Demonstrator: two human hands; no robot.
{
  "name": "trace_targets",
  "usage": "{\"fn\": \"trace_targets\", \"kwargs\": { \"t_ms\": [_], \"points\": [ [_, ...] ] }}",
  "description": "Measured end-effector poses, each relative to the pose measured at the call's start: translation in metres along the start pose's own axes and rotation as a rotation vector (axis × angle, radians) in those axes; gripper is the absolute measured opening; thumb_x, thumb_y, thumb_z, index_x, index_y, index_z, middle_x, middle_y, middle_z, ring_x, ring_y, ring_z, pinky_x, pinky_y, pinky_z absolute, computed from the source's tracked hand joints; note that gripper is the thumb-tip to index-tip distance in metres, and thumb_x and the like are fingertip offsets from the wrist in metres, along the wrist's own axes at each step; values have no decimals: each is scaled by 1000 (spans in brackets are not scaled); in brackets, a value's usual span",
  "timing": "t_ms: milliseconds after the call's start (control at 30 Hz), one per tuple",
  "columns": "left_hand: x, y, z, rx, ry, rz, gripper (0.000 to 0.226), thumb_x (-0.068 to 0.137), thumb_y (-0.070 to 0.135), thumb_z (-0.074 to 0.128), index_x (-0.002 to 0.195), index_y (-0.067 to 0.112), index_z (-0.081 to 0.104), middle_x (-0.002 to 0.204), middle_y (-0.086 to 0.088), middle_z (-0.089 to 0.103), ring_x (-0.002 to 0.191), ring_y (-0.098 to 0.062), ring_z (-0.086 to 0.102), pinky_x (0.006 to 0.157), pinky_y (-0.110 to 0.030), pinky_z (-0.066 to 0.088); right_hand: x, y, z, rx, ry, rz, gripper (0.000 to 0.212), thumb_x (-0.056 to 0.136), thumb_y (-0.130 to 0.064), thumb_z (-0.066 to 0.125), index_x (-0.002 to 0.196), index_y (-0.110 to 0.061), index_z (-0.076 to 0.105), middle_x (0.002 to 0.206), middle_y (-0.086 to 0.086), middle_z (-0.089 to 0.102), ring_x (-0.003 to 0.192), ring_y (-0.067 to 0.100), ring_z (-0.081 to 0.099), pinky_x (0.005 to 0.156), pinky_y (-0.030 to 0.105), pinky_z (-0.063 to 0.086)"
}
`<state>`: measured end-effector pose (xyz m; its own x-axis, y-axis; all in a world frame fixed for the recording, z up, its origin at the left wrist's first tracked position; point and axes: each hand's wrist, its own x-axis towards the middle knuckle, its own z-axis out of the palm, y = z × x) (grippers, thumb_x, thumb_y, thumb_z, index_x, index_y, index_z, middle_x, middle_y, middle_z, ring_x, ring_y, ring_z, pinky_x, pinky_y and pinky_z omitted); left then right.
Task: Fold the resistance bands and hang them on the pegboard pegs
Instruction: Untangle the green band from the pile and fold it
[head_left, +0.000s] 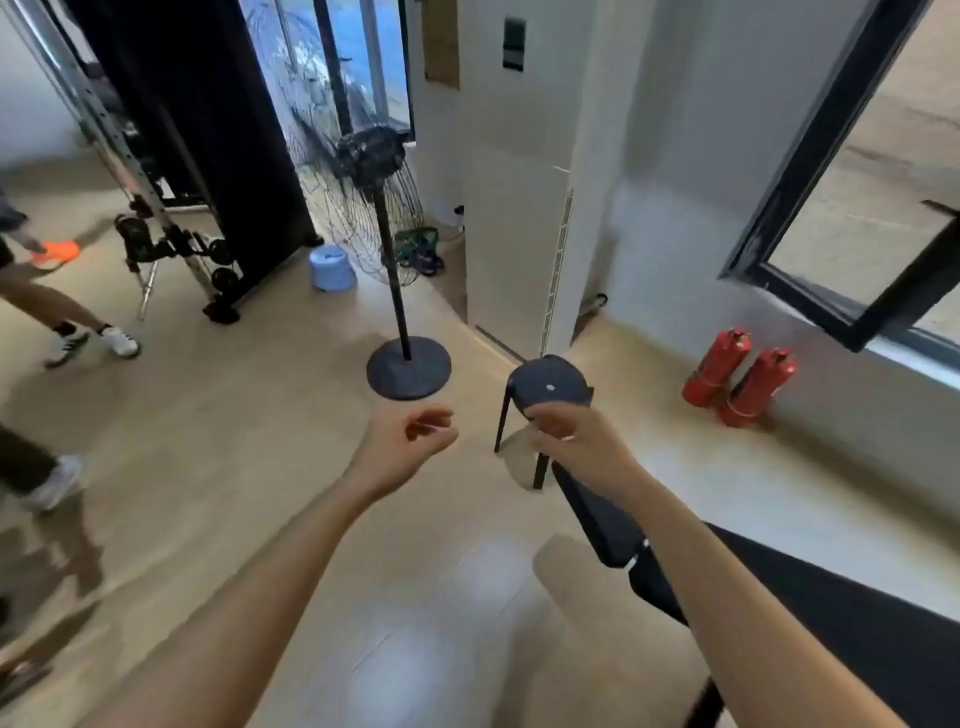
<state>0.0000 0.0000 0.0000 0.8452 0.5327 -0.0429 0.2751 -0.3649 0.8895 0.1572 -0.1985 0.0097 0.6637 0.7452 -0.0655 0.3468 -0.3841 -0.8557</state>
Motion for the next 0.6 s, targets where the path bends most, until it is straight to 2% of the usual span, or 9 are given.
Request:
{"fn": "trace_targets", "kwargs": {
  "t_ms": [67,167,200,300,367,433,467,533,600],
  "points": [
    [-25,-40,5,-54,-2,-97,23,88,20,78,111,21,74,104,1,76,98,-13,72,96,-40,57,-10,24,34,33,-76,90,25,94,-16,67,119,-14,70,105,8,72,87,11,65,75,19,50],
    [-79,-99,14,-80,-63,-212,23,89,18,77,111,22,74,104,4,76,96,-7,71,95,-38,57,-38,56,85,-12,-199,227,22,91,-20,67,113,-25,69,97,-1,70,75,1,63,72,18,48],
    [-92,-116,14,-87,-72,-254,23,90,17,77,112,23,73,104,5,76,96,-7,71,95,-39,57,-43,59,100,-35,-215,265,23,90,-20,66,112,-25,69,96,-3,70,71,-2,62,70,16,47],
    [-125,-152,11,-98,-88,-337,23,90,20,77,109,32,72,104,6,75,97,-11,72,94,-41,57,-56,64,136,-57,-274,302,25,91,-9,66,116,-10,69,99,8,71,65,-2,59,65,9,45],
    [-144,-178,6,-111,-103,-393,22,91,24,76,107,37,70,104,8,75,98,-11,71,93,-39,57,-59,70,166,-102,-347,322,27,91,-15,69,117,-17,69,98,3,71,77,3,63,76,17,52],
    [-159,-197,2,-113,-115,-437,21,91,25,75,108,37,70,104,9,74,97,-10,71,93,-37,57,-62,75,191,-126,-419,353,26,88,-24,72,112,-32,67,96,-5,68,88,14,65,89,39,56],
    [-166,-206,-1,-119,-118,-458,21,90,26,75,109,35,71,103,9,74,95,-9,71,92,-37,57,-62,75,201,-119,-443,373,27,85,-28,73,109,-39,66,96,-6,66,90,18,65,90,46,56],
    [-171,-221,-9,-126,-120,-495,21,90,26,75,110,31,72,101,9,74,93,-9,71,91,-36,57,-60,71,221,-119,-460,382,31,86,-28,72,114,-38,64,102,-2,65,92,22,66,89,45,56],
    [-167,-231,-17,-132,-124,-517,20,89,25,75,108,32,72,100,8,74,91,-11,71,90,-38,57,-52,63,233,-148,-444,363,34,89,-21,72,121,-28,64,105,-2,64,86,17,66,81,33,57]
  ]
}}
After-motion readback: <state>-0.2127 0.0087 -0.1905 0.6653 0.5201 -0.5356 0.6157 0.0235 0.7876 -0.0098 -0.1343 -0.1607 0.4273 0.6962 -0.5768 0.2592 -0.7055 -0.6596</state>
